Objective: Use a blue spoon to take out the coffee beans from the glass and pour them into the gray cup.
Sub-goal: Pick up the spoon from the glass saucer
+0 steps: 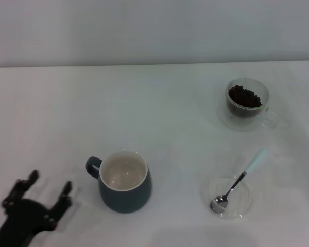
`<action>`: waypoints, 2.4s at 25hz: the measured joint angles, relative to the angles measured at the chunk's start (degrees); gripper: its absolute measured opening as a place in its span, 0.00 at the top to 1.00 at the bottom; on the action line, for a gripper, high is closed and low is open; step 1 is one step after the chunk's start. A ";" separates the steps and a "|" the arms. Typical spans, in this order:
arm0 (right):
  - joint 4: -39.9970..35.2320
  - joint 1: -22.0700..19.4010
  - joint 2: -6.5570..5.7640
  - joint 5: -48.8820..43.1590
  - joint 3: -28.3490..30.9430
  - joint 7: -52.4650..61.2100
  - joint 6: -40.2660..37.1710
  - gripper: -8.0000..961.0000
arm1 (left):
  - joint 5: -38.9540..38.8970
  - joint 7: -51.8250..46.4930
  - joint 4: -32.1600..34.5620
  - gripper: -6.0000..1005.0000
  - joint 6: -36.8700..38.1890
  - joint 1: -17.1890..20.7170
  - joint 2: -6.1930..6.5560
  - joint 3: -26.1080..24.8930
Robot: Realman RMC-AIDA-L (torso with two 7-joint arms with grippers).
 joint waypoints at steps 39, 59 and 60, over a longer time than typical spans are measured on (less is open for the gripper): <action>-6.45 -0.80 -3.14 -24.10 -29.42 50.96 0.71 0.21 | -17.19 -2.89 -3.01 0.23 8.56 0.81 0.11 -0.29; -7.92 -1.49 -2.85 -22.96 -26.34 51.33 -2.65 0.79 | -17.20 -2.90 -2.98 0.23 8.62 -0.68 0.11 -0.28; -7.93 -1.47 -2.88 -22.82 -26.18 51.32 -2.87 0.80 | -17.20 -2.90 -2.98 0.23 8.62 -0.69 0.11 -0.28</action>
